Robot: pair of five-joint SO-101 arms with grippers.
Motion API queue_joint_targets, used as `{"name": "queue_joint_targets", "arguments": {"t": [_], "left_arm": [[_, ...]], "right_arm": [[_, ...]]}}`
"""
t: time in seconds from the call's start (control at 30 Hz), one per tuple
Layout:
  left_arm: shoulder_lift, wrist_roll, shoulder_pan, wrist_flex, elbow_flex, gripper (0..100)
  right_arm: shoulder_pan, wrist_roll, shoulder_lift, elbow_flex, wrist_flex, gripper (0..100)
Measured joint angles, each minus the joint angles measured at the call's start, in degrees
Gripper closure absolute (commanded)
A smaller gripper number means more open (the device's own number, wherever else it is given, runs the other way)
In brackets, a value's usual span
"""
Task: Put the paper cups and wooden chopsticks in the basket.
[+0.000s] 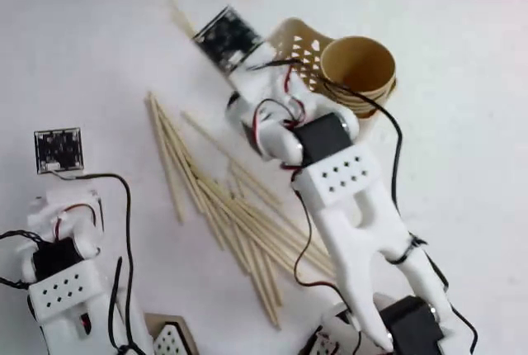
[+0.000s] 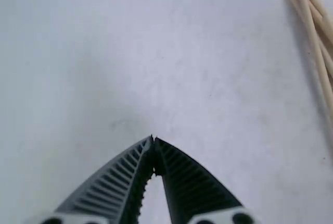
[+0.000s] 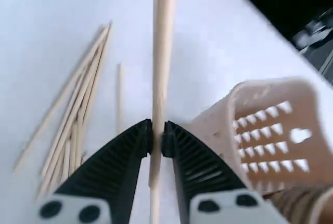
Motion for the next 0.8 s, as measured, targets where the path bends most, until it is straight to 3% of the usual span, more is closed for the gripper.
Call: {"name": "queue_joint_targets", "arguments": {"t": [0.3,0.6,0.8], "left_arm": [[0.0,0.0,0.0,0.0,0.0,98],[0.0,0.0,0.0,0.0,0.0,98],[0.0,0.0,0.0,0.0,0.0,98]], "right_arm": [[1.8,-3.4,-5.4,-1.5,-13.0,98.1],[8.5,-9.8,-6.1,9.6,-37.2,98.1],[11.4,-10.3,-6.0,16.6,-52.5,98.1]]}}
